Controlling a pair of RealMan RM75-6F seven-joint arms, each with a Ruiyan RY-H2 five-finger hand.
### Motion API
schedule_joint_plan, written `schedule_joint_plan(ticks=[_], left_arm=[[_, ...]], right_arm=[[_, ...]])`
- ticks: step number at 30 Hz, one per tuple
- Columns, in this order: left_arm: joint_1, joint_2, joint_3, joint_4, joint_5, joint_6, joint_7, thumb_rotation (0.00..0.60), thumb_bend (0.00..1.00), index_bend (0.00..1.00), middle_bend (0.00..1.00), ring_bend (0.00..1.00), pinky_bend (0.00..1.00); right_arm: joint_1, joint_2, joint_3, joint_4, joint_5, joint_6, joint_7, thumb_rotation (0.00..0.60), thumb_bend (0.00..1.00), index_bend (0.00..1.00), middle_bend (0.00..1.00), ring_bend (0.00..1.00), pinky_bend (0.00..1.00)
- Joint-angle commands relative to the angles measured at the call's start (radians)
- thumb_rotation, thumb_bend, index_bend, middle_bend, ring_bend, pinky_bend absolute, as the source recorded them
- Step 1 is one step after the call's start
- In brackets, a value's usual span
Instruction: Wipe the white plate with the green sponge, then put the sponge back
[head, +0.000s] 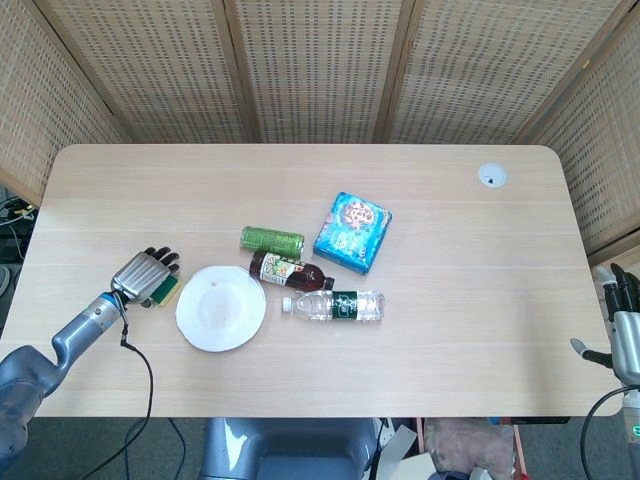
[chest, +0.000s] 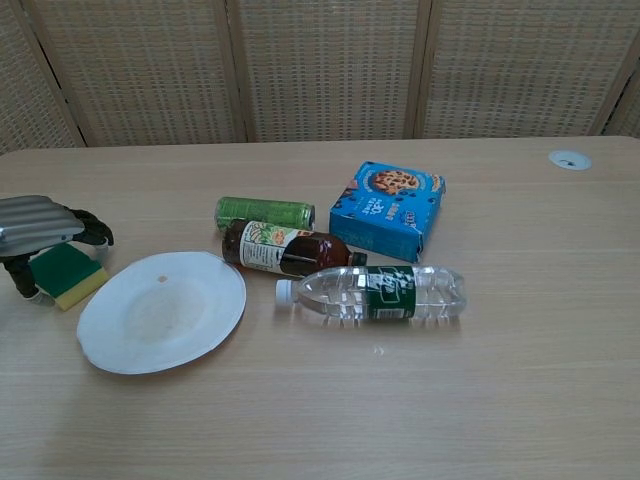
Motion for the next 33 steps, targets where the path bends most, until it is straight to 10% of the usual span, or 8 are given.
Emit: schedule_joint_plan(ticks=[1, 17, 33], left_arm=[[0.004, -0.007, 0.002, 0.013, -0.005, 0.007, -0.013, 0.600, 0.01, 0.46, 0.30, 0.24, 0.35], [0.034, 0.100, -0.092, -0.235, -0.074, 0.349, -0.311, 0.600, 0.04, 0.52, 0.35, 0.29, 0.40], [-0.025, 0.099, -0.156, -0.533, -0.211, 0.097, -0.405, 0.600, 0.04, 0.52, 0.35, 0.29, 0.41]], right_arm=[[0.001, 0.002, 0.000, 0.000, 0.001, -0.004, 0.007, 0.600, 0.00, 0.00, 0.00, 0.00, 0.00], [-0.001, 0.012, -0.008, -0.014, -0.014, -0.003, 0.023, 0.600, 0.00, 0.00, 0.00, 0.00, 0.00], [-0.004, 0.015, -0.005, -0.013, -0.015, 0.007, 0.034, 0.600, 0.00, 0.00, 0.00, 0.00, 0.00]])
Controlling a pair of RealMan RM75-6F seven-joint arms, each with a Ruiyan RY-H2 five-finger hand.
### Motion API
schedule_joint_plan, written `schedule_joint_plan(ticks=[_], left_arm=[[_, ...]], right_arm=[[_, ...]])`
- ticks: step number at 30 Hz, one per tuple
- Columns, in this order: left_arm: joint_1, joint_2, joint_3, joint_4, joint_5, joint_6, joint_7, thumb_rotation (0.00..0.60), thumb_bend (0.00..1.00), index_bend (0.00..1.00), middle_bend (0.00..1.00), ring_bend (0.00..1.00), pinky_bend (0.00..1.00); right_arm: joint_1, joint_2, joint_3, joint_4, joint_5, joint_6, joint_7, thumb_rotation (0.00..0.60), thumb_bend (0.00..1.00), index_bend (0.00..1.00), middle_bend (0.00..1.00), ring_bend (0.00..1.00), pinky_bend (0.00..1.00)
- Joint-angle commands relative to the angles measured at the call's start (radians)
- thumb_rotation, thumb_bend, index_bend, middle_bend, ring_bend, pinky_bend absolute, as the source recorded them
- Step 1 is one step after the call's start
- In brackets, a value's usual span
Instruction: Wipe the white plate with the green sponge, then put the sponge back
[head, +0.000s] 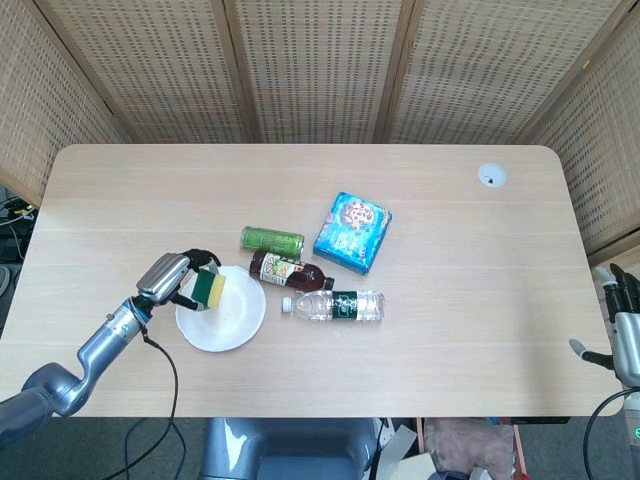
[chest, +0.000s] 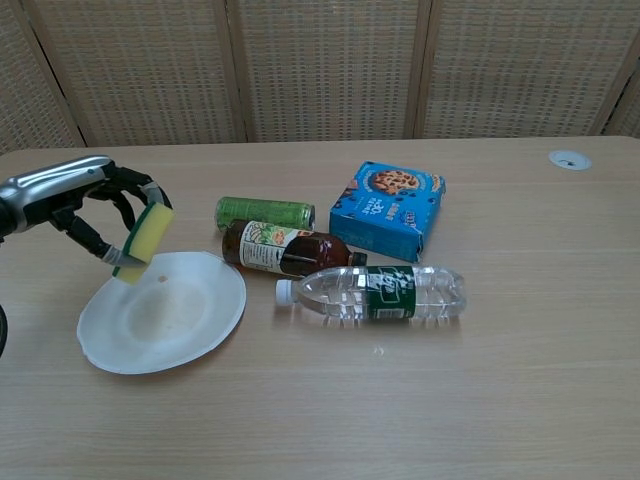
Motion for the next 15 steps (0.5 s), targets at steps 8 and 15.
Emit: schedule_joint_plan(ticks=[8, 15], left_arm=[[-0.035, -0.064, -0.060, 0.029, -0.118, -0.180, -0.050, 0.600, 0.04, 0.52, 0.35, 0.29, 0.41], [-0.046, -0.100, -0.072, 0.082, -0.141, -0.235, -0.061, 0.600, 0.04, 0.52, 0.35, 0.29, 0.41]], right_arm=[[-0.002, 0.003, 0.000, -0.001, 0.001, 0.002, 0.005, 0.600, 0.00, 0.00, 0.00, 0.00, 0.00], [-0.002, 0.003, 0.002, -0.003, 0.003, 0.006, 0.001, 0.600, 0.00, 0.00, 0.00, 0.00, 0.00]])
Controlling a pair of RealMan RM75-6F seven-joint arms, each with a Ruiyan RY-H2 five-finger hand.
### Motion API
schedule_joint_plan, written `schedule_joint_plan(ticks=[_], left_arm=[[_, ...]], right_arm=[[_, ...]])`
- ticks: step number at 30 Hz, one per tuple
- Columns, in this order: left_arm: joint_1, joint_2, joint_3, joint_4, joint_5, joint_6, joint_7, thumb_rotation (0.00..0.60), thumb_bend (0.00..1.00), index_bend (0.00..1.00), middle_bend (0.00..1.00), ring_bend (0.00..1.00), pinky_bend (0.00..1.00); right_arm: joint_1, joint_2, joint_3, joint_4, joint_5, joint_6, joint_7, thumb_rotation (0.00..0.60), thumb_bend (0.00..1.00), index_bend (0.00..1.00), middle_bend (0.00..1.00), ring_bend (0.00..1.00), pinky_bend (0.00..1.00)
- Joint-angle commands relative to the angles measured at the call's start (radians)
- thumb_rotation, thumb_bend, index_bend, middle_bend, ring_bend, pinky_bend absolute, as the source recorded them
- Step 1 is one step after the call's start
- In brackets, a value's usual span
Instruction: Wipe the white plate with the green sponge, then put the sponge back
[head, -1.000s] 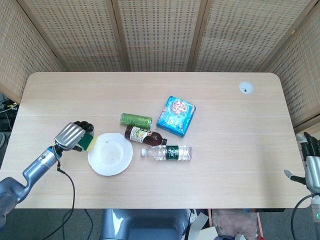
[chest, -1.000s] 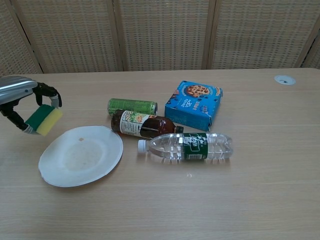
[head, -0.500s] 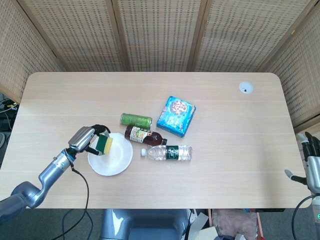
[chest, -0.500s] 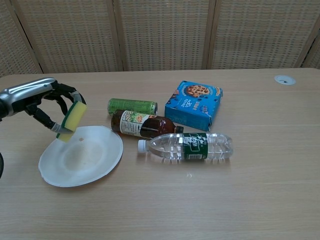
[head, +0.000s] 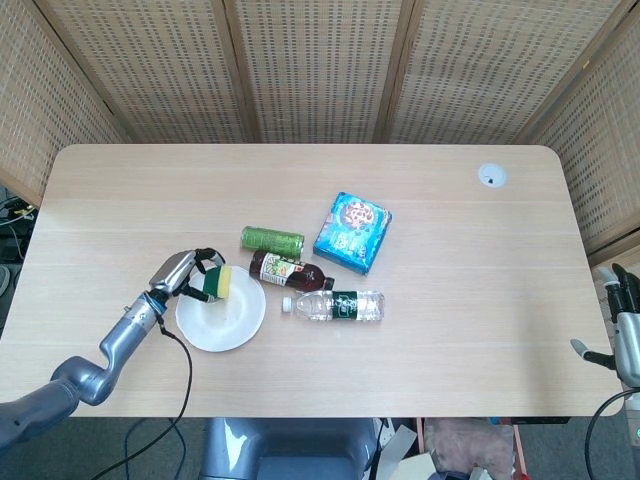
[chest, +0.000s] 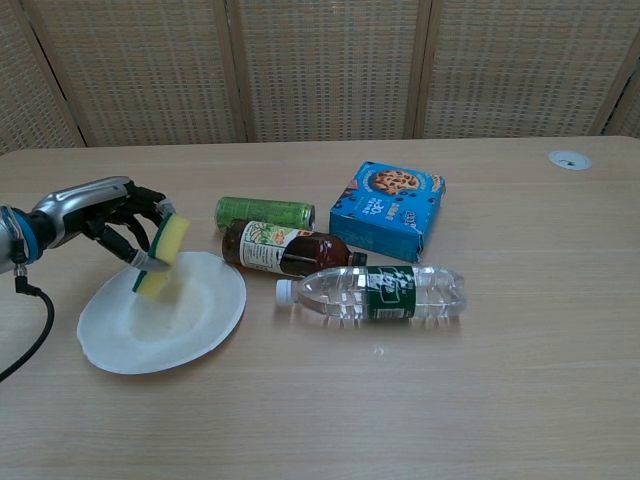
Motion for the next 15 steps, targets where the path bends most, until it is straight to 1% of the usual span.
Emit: schedule_joint_plan(ticks=[1, 15], left_arm=[[-0.004, -0.022, -0.006, 0.029, -0.012, -0.023, -0.006, 0.600, 0.04, 0.52, 0.35, 0.29, 0.41], [0.013, -0.063, 0.011, 0.085, 0.006, -0.033, -0.053, 0.600, 0.04, 0.52, 0.35, 0.29, 0.41]], right_arm=[[-0.001, 0.000, 0.001, -0.001, 0.001, 0.001, 0.001, 0.600, 0.00, 0.00, 0.00, 0.00, 0.00], [-0.003, 0.005, 0.000, -0.007, -0.002, 0.005, 0.007, 0.600, 0.00, 0.00, 0.00, 0.00, 0.00]])
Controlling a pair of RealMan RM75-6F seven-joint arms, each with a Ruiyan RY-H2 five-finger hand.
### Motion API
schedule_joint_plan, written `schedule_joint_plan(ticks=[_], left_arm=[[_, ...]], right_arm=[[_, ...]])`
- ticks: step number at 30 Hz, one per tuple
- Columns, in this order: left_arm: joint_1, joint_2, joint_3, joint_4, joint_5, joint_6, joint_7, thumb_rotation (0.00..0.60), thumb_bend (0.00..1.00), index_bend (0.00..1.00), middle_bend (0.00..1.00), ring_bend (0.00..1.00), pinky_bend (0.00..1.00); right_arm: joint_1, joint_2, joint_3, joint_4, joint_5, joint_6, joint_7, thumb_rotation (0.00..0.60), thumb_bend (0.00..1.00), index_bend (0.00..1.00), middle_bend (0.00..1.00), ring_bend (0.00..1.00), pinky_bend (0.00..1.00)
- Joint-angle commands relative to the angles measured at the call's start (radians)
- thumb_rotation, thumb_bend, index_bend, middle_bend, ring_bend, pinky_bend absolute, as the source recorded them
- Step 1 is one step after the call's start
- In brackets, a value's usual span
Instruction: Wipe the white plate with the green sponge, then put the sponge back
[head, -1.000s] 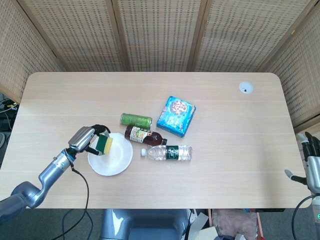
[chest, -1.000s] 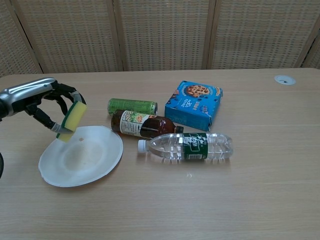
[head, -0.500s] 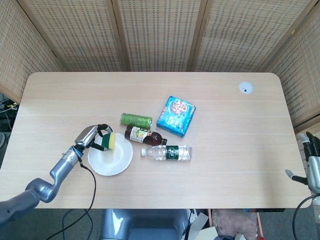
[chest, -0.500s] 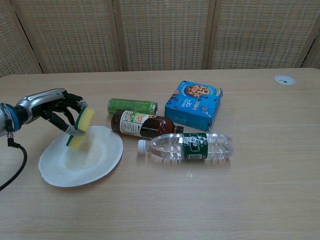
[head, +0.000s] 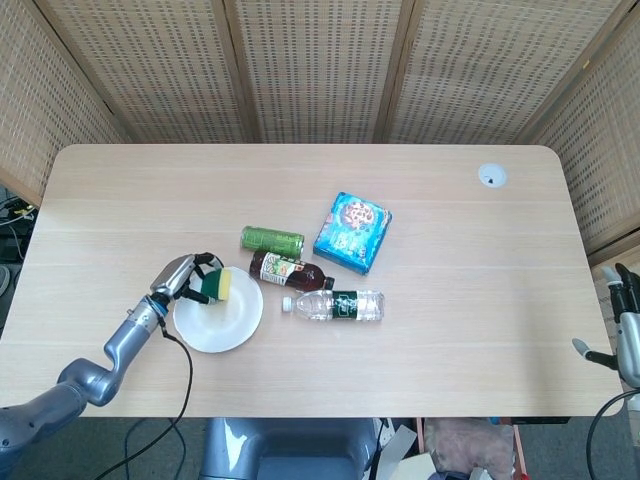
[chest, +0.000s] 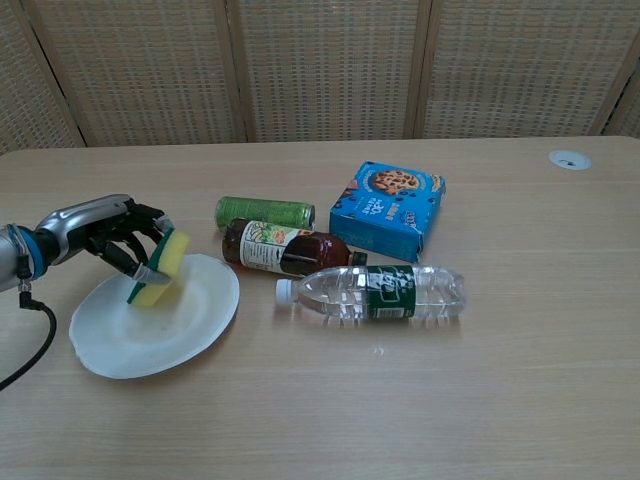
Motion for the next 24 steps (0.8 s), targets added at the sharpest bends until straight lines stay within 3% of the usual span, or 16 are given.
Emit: schedule_joint_plan(ticks=[1, 12, 17, 24], left_arm=[[0.003, -0.002, 0.000, 0.001, 0.003, 0.006, -0.002, 0.600, 0.04, 0.52, 0.35, 0.29, 0.41], [0.022, 0.113, -0.014, -0.152, 0.040, 0.135, 0.011, 0.600, 0.04, 0.52, 0.34, 0.29, 0.41], [0.029, 0.143, 0.001, -0.190, 0.039, 0.116, 0.047, 0.600, 0.04, 0.52, 0.34, 0.30, 0.41], [0.022, 0.107, -0.001, -0.152, 0.012, 0.054, 0.070, 0.600, 0.04, 0.52, 0.34, 0.30, 0.37]], right_arm=[[-0.001, 0.001, -0.001, -0.001, -0.001, 0.001, 0.001, 0.600, 0.00, 0.00, 0.00, 0.00, 0.00], [-0.005, 0.005, -0.001, -0.006, -0.008, 0.010, 0.012, 0.600, 0.00, 0.00, 0.00, 0.00, 0.00], [-0.006, 0.006, -0.001, -0.008, -0.008, 0.010, 0.013, 0.600, 0.00, 0.00, 0.00, 0.00, 0.00], [-0.004, 0.005, 0.000, -0.009, -0.003, 0.006, 0.014, 0.600, 0.00, 0.00, 0.00, 0.00, 0.00]])
